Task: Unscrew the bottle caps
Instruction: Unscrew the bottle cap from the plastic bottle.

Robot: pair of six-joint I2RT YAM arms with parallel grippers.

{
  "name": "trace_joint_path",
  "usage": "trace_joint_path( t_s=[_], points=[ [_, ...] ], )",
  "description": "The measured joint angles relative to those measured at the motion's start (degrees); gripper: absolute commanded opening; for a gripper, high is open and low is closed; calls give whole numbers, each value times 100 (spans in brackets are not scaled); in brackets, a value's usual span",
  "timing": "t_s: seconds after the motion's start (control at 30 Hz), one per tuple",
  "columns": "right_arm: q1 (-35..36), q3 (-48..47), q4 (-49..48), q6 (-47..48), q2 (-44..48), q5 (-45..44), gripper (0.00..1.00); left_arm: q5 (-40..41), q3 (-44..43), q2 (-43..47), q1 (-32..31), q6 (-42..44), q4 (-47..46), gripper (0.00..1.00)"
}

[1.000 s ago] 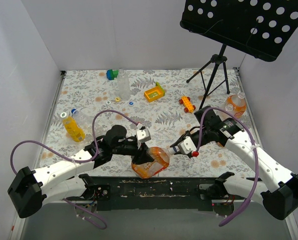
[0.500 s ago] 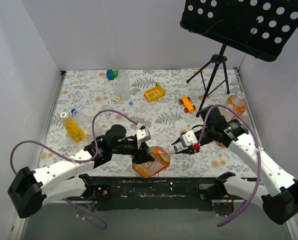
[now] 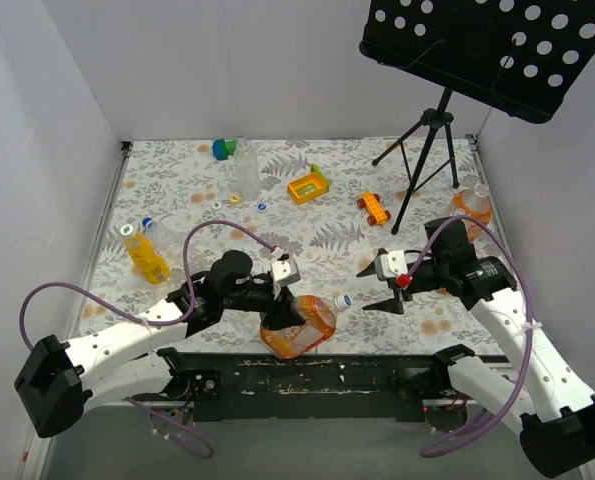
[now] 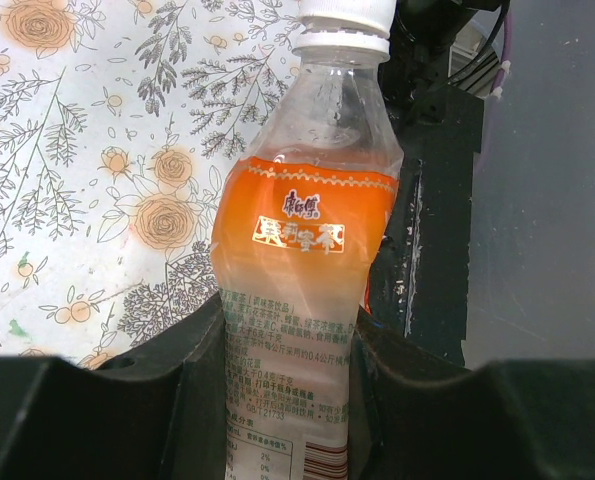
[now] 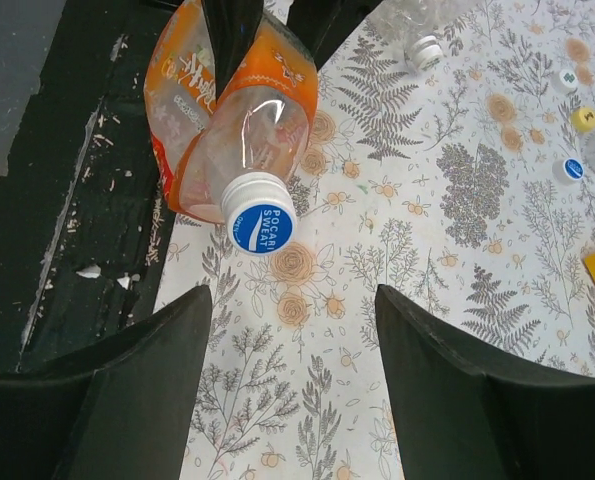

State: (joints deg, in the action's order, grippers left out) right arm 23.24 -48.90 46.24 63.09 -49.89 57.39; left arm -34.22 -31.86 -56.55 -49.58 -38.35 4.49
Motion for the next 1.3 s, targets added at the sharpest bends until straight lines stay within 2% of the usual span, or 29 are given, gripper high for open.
trace_joint_path(
  t_s=[0.23,0.63,0.93,1.1,1.3],
  points=[
    [-74,4,-166,-1025,28,26,76,52,0,15,0,0,4,0],
    [-74,-179,-61,-2599,-890,229,73,271,4,129,0,0,4,0],
    [-72,-9,-1694,-5307,-752,-48,72,520,4,83,0,-2,2,0],
    [0,46,-2107,-6013,-883,-72,67,579,4,48,-4,-13,-4,0],
    [223,175,-2179,-6332,-1126,-229,61,640,2,-22,-4,-26,-11,0]
  ],
)
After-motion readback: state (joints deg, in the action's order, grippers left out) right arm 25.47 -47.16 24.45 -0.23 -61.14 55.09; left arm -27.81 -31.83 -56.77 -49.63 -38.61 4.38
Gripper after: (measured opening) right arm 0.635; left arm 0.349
